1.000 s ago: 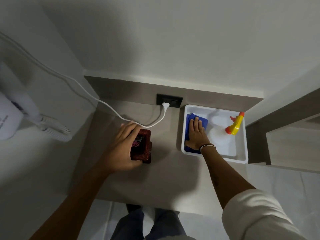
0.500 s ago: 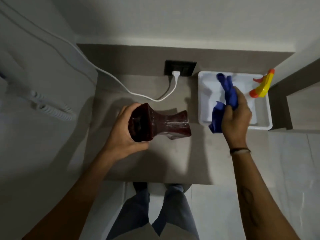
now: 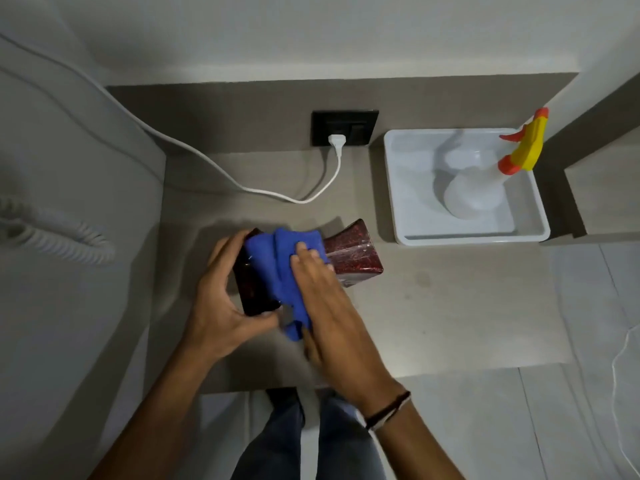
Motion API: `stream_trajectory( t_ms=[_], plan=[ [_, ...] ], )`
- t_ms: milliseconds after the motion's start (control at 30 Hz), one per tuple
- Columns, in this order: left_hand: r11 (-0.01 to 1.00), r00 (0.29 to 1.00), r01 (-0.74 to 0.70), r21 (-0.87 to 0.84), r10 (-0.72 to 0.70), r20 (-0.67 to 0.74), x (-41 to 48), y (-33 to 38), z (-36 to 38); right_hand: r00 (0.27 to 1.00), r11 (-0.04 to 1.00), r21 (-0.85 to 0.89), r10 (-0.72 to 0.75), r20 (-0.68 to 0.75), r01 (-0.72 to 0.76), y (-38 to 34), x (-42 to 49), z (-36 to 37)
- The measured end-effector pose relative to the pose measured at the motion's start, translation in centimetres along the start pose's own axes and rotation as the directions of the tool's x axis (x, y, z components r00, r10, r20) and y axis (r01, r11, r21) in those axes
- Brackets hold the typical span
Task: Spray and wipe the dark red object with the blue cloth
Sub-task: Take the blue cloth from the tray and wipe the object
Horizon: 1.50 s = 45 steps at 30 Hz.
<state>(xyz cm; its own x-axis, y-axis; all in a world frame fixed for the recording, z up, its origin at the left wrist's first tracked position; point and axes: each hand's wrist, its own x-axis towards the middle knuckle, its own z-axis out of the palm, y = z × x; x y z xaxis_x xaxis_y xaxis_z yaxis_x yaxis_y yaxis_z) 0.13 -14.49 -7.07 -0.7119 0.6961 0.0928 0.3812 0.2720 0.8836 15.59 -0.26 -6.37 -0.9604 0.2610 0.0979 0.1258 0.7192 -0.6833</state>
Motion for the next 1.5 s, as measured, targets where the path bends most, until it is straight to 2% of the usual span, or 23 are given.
stream_trajectory(
  t_ms=[67, 133, 167, 233, 300, 333, 400, 467, 500, 567, 633, 667, 700, 767, 833, 900, 1000, 1067, 1100, 1200, 1367, 1500],
  plan=[
    [1.0, 1.0, -0.024, 0.004, 0.024, 0.008, 0.0, 0.2, -0.4, 0.987, 0.981, -0.116, 0.161, 0.026, -0.157, 2.6, 0.7, -1.5],
    [1.0, 1.0, -0.016, -0.002, 0.016, 0.016, 0.1, 0.3, -0.3, 0.966, 0.961, -0.117, 0.257, 0.027, -0.252, 3.9, 1.1, -2.6],
    [1.0, 1.0, -0.007, -0.005, 0.007, 0.013, 0.2, 0.2, -0.1, 0.968, 0.967, -0.064, 0.249, 0.022, -0.247, 3.1, 1.2, -2.4],
    [1.0, 1.0, 0.01, -0.004, -0.01, 0.013, 0.4, 0.1, 0.0, 0.995, 0.996, 0.016, 0.092, 0.031, -0.093, -0.2, 0.6, -0.5],
    [1.0, 1.0, 0.012, 0.005, -0.013, 0.025, 0.6, 0.2, -0.2, 0.997, 0.998, 0.03, -0.065, 0.04, 0.064, -1.6, -0.5, 0.8],
    [1.0, 1.0, 0.01, 0.015, -0.01, 0.028, 0.6, 0.2, -0.4, 0.997, 0.997, 0.017, -0.073, 0.029, 0.073, -0.8, -0.4, 0.5],
    [0.999, 1.0, 0.015, 0.039, -0.016, 0.015, 0.3, 0.1, -0.6, 0.993, 0.992, -0.064, 0.108, 0.048, -0.105, 2.1, -0.5, -1.1],
    [0.998, 1.0, 0.031, 0.051, -0.031, 0.005, 0.2, 0.2, -0.4, 0.954, 0.955, -0.031, 0.295, 0.055, -0.294, 3.7, -0.6, -2.2],
    [0.998, 1.0, 0.03, 0.052, -0.03, 0.007, 0.3, 0.3, -0.2, 0.954, 0.954, 0.03, 0.297, 0.033, -0.298, 3.0, -0.4, -1.9],
    [0.998, 1.0, 0.022, 0.057, -0.022, 0.002, 0.6, 0.1, 0.0, 0.991, 0.988, 0.073, 0.135, 0.01, -0.135, 0.1, 0.1, 0.0],
    [0.998, 1.0, 0.009, 0.069, -0.01, 0.009, 0.7, -0.1, -0.2, 0.999, 0.998, 0.046, -0.044, -0.019, 0.045, -1.7, 0.0, 1.6],
    [0.997, 1.0, 0.006, 0.078, -0.007, 0.006, 0.6, -0.1, -0.4, 0.998, 0.998, 0.006, -0.064, -0.027, 0.064, -1.2, 0.1, 1.4],
    [0.997, 1.0, 0.01, 0.082, -0.011, 0.004, 0.5, 0.0, -0.6, 0.999, 0.999, -0.028, -0.024, -0.04, 0.023, -0.1, 0.3, 0.6],
    [0.996, 1.0, 0.018, 0.082, -0.019, 0.012, 0.3, 0.5, -0.9, 0.982, 0.983, -0.034, 0.179, -0.066, -0.181, 2.6, 0.4, -1.3],
    [0.997, 0.999, 0.042, 0.066, -0.042, 0.002, 0.2, 0.9, -0.6, 0.918, 0.928, 0.134, 0.366, -0.155, -0.348, 4.6, 0.3, -3.0],
    [0.989, 0.988, 0.145, -0.015, -0.146, -0.054, 0.5, 1.3, -0.5, 0.807, 0.803, 0.419, 0.544, -0.23, -0.423, 5.5, 0.2, -3.7],
    [0.931, 0.923, 0.357, -0.075, -0.364, -0.121, 0.9, 1.5, -0.5, 0.667, 0.512, 0.746, 0.734, -0.123, -0.425, 5.8, -0.2, -3.9],
    [0.887, 0.878, 0.459, -0.045, -0.461, -0.131, 1.0, 1.8, -0.6, 0.642, 0.424, 0.803, 0.763, -0.069, -0.417, 5.8, 0.0, -3.9],
    [0.874, 0.866, 0.484, -0.023, -0.483, -0.125, 1.0, 2.0, -0.6, 0.641, 0.429, 0.798, 0.764, -0.072, -0.423, 5.6, 0.3, -4.0],
    [0.892, 0.892, 0.451, 0.019, -0.449, -0.054, 0.9, 2.2, -0.4, 0.67, 0.515, 0.741, 0.733, -0.12, -0.431, 5.3, 1.7, -4.5],
    [0.955, 0.94, 0.295, 0.032, -0.296, 0.171, -0.2, 2.0, -1.6, 0.778, 0.725, 0.539, 0.6, -0.186, -0.43, 4.6, 2.1, -4.0],
    [0.97, 0.98, 0.191, 0.148, -0.197, 0.027, -0.7, 0.2, -0.8, 0.893, 0.917, 0.238, 0.376, -0.249, -0.32, 1.7, 0.3, -2.4]
  ],
)
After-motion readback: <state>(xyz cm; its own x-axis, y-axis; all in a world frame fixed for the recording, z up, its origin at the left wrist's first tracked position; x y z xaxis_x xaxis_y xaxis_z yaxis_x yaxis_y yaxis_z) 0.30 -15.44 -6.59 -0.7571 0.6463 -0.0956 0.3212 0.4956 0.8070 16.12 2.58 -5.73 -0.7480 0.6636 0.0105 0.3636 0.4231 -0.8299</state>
